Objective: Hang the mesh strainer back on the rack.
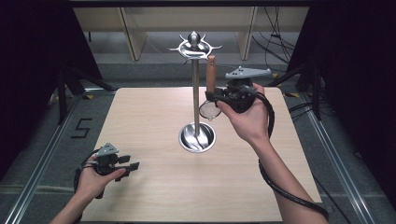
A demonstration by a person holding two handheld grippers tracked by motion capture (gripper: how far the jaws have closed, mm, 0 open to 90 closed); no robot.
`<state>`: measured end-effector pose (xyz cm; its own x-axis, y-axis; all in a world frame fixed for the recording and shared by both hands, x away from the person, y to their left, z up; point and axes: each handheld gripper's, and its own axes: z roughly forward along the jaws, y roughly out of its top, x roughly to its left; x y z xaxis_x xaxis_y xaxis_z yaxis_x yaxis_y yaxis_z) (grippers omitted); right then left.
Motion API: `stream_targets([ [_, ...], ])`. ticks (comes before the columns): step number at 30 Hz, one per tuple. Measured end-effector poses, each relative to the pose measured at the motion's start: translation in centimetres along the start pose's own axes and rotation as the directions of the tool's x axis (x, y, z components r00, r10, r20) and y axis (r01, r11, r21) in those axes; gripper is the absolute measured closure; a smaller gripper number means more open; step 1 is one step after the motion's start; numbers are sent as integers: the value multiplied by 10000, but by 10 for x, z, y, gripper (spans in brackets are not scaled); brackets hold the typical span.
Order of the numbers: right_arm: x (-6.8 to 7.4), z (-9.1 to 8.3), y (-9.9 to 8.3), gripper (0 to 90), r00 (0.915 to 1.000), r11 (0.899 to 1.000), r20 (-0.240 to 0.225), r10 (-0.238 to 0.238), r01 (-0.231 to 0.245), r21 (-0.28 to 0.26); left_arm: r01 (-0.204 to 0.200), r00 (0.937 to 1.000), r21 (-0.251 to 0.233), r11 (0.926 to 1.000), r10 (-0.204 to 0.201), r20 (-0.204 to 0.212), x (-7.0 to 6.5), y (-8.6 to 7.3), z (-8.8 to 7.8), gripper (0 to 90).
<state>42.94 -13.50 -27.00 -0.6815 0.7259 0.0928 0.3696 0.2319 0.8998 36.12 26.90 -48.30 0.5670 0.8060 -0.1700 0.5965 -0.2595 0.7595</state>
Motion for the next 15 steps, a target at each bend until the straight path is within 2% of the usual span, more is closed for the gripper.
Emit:
stream_targets([
  [1,-1,0,0,703,10000,10000,-65,-40,40,72,0,10000,-22,10000,0,7,0,0,0,445],
  [3,-2,0,-1,699,9992,9995,-261,300,-296,138,-5,10000,-35,10000,6,10,0,0,0,444],
  [4,-4,1,-2,697,9994,9997,-293,204,-200,124,-11,10000,-19,10000,11,8,0,0,0,444],
  [6,-4,1,-2,692,9985,9989,-353,426,-419,193,-17,10000,-1,10000,17,8,0,0,0,444],
  [7,-6,1,-2,691,9994,9998,-314,164,-161,95,-24,10000,25,10000,24,-13,0,0,0,444],
  [10,-6,0,-2,689,9989,9994,-350,297,-292,158,8,10000,-39,10000,-8,3,0,0,0,444],
  [15,-8,0,-2,679,9993,9997,-264,249,-247,82,3,10000,13,10000,-3,-29,0,0,0,444],
])
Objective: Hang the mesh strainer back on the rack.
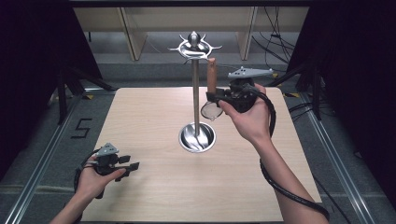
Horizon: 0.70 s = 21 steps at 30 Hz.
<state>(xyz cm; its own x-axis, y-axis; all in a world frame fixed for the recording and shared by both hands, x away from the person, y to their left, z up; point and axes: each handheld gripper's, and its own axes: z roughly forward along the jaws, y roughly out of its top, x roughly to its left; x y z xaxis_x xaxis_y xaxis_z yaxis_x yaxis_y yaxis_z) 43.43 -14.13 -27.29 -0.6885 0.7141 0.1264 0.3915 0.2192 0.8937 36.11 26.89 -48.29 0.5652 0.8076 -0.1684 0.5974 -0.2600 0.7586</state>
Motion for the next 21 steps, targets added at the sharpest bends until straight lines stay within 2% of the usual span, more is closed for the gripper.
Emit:
stream_targets([
  [1,1,-1,0,677,9998,9998,45,195,-196,34,-4,10000,8,10000,4,8,0,0,0,445],
  [3,2,-1,-1,672,9997,9997,75,243,-242,-25,-6,10000,14,10000,6,2,0,0,0,444],
  [4,0,-1,-1,669,10000,9999,39,9,-8,-102,-8,10000,18,10000,8,-2,0,0,0,444],
  [6,0,-1,-1,656,10000,9998,12,15,-15,-174,-5,10000,10,10000,5,0,0,0,0,445],
  [8,-1,-2,0,642,9997,9997,197,-116,120,-234,3,10000,-78,10000,-3,22,0,0,0,444],
  [13,-1,-2,-1,615,9999,9995,142,-40,44,-310,20,10000,17,10000,-20,-4,0,0,0,445],
  [16,2,-3,-2,579,9995,9994,213,241,-236,-239,37,10000,-70,10000,-37,17,0,0,0,444],
  [18,1,-2,-3,545,9997,9995,239,-34,41,-312,49,10000,-148,9999,-49,12,0,-1,1,444],
  [21,4,-3,-4,498,9991,9992,417,-62,78,-391,39,10000,-3,10000,-39,10,0,0,0,444],
])
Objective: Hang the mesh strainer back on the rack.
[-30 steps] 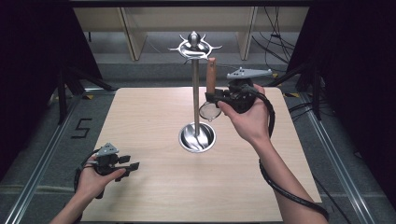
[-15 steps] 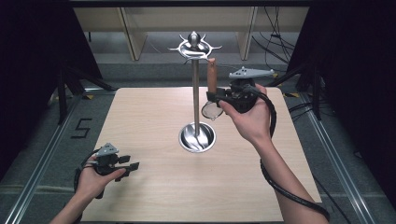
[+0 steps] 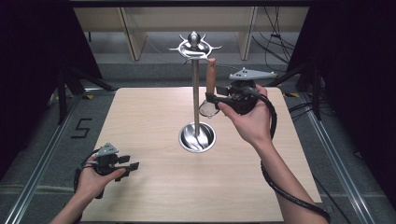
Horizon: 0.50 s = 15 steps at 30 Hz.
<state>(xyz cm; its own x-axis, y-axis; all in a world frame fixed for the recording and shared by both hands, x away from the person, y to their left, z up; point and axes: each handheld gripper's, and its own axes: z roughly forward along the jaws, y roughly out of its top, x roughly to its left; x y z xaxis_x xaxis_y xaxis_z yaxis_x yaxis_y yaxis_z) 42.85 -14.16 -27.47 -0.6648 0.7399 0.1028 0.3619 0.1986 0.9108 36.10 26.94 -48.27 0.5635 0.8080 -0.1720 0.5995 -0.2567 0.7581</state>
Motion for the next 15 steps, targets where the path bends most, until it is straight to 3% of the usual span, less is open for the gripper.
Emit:
stream_targets([
  [2,0,-2,0,479,9995,9995,68,-300,300,-97,-1,10000,-58,10000,1,-15,0,0,0,445],
  [6,2,-8,-4,447,9987,9987,229,-453,458,-203,-12,10000,-5,10000,11,-34,0,0,0,444],
  [15,0,-31,-16,419,9979,9986,411,-509,515,-149,-41,10000,50,10000,41,44,0,0,0,444],
])
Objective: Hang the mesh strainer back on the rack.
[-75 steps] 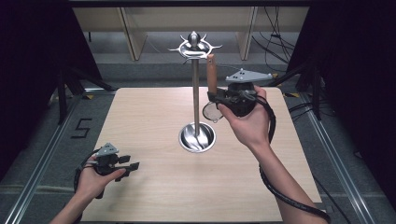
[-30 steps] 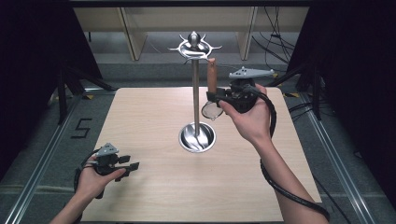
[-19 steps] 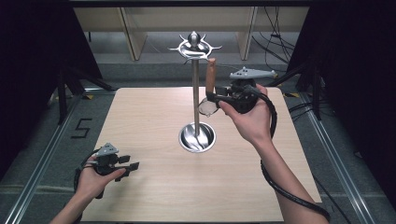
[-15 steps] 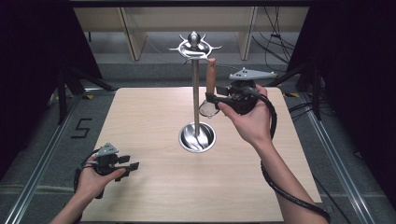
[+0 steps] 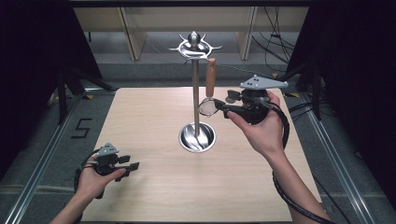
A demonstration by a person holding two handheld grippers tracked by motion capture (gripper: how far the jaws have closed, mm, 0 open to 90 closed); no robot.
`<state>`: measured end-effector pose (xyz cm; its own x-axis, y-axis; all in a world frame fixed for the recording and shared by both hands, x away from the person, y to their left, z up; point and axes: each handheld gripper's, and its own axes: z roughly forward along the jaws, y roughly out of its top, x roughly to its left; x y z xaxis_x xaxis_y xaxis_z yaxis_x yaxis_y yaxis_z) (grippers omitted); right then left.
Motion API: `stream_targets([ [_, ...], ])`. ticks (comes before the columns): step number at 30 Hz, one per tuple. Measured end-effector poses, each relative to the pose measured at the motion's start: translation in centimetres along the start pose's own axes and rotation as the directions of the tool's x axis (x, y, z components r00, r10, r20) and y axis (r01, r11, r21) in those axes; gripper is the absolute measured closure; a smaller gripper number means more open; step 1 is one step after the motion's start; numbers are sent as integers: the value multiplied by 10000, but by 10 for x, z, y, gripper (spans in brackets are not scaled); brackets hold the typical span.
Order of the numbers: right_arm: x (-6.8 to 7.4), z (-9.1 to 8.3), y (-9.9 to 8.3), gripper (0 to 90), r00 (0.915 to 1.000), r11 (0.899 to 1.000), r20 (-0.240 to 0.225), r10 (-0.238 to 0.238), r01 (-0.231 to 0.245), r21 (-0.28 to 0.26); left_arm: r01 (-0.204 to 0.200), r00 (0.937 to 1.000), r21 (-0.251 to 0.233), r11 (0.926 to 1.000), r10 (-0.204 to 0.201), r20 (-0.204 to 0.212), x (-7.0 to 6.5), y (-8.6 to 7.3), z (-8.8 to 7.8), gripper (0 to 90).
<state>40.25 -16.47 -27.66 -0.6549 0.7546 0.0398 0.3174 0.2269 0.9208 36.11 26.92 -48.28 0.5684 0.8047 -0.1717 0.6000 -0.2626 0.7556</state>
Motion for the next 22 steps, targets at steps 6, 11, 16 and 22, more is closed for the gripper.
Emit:
stream_targets([
  [6,-4,-14,-12,408,9995,10000,321,66,-68,44,-11,10000,-8,10000,11,-12,0,0,0,444],
  [11,-7,-22,-22,398,9991,9999,421,16,-23,154,60,10000,-36,10000,-60,-21,0,0,0,444],
  [16,-11,-24,-49,372,9979,9989,642,123,-152,444,-19,10000,-86,10000,19,-24,0,0,-1,444],
  [22,-16,-18,-130,392,9901,9824,996,987,-1130,1490,-103,9999,29,9999,103,-14,1,0,0,441],
])
